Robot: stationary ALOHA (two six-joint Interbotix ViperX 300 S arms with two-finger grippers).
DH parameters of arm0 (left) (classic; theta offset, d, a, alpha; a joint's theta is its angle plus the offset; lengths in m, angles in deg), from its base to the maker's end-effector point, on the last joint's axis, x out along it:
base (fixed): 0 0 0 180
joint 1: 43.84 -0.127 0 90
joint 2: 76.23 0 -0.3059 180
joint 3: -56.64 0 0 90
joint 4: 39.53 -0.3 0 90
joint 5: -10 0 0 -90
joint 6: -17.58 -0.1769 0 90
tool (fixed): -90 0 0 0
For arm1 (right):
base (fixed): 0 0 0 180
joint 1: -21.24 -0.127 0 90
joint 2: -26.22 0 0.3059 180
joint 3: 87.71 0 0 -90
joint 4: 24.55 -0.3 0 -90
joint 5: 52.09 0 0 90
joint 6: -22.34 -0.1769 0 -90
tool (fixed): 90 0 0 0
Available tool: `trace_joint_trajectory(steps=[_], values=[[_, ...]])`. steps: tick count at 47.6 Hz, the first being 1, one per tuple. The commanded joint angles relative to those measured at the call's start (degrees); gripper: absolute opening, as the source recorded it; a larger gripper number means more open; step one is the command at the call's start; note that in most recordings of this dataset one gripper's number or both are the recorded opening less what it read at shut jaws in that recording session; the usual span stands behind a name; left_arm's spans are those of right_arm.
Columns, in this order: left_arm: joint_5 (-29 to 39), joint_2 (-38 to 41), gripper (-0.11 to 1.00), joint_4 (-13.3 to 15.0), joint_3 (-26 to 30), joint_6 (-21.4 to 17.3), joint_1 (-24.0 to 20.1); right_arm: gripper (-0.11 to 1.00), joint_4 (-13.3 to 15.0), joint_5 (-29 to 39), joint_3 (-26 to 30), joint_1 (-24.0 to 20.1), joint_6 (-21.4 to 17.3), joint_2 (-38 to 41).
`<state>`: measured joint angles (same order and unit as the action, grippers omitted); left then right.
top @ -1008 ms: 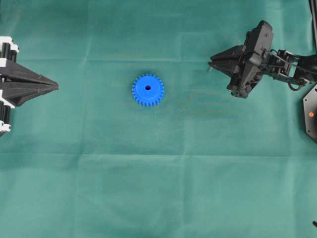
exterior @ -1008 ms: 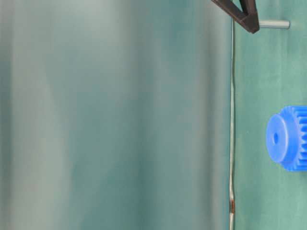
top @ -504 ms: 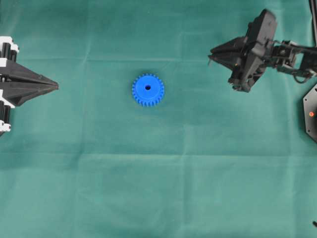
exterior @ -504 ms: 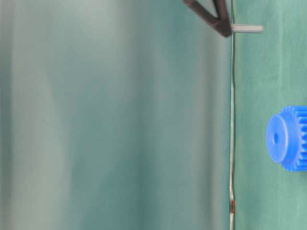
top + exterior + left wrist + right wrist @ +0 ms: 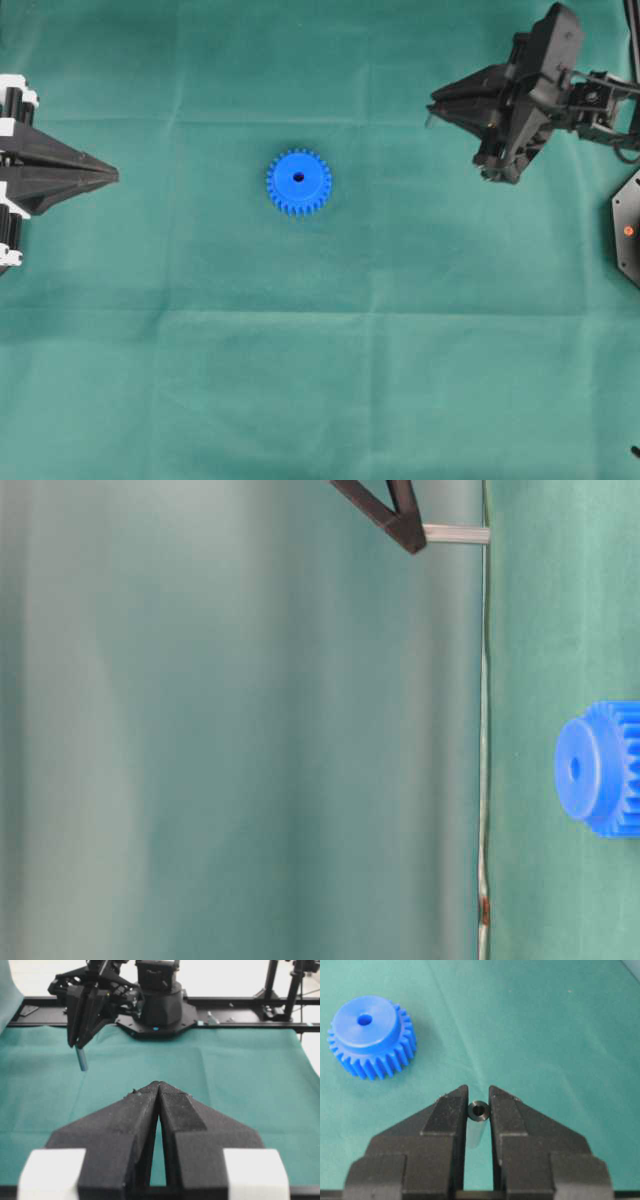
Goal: Insert the shaft placed at a random location into the center hole of the medium gear at another random location.
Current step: 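Carry the held shaft left toward the blue gear's center hole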
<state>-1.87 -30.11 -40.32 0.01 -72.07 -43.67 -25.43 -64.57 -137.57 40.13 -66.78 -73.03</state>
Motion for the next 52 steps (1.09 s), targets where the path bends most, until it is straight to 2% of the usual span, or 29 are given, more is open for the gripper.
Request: trace_joint_trajectory(steps=[1,12,34,52], values=[[-0.4,0.4,0.00,-0.2,1.6,0.1,0.1,0.13,0.1,-0.7,2.6,-1.1,0.7,1.2],[-0.3,0.4,0.00,-0.2,1.6,0.2,0.1,0.13,0.0,-2.9,7.7,-4.9,0.5,7.2],[-0.4,0.4,0.00,-0.2,1.6,0.4,0.1,0.13,-0.1,-2.7,22.6,-9.9,0.6,19.7],[-0.3,0.5,0.00,-0.2,1.6,0.4,0.1,0.13,0.0,-2.5,26.1,-11.2,0.6,22.8]])
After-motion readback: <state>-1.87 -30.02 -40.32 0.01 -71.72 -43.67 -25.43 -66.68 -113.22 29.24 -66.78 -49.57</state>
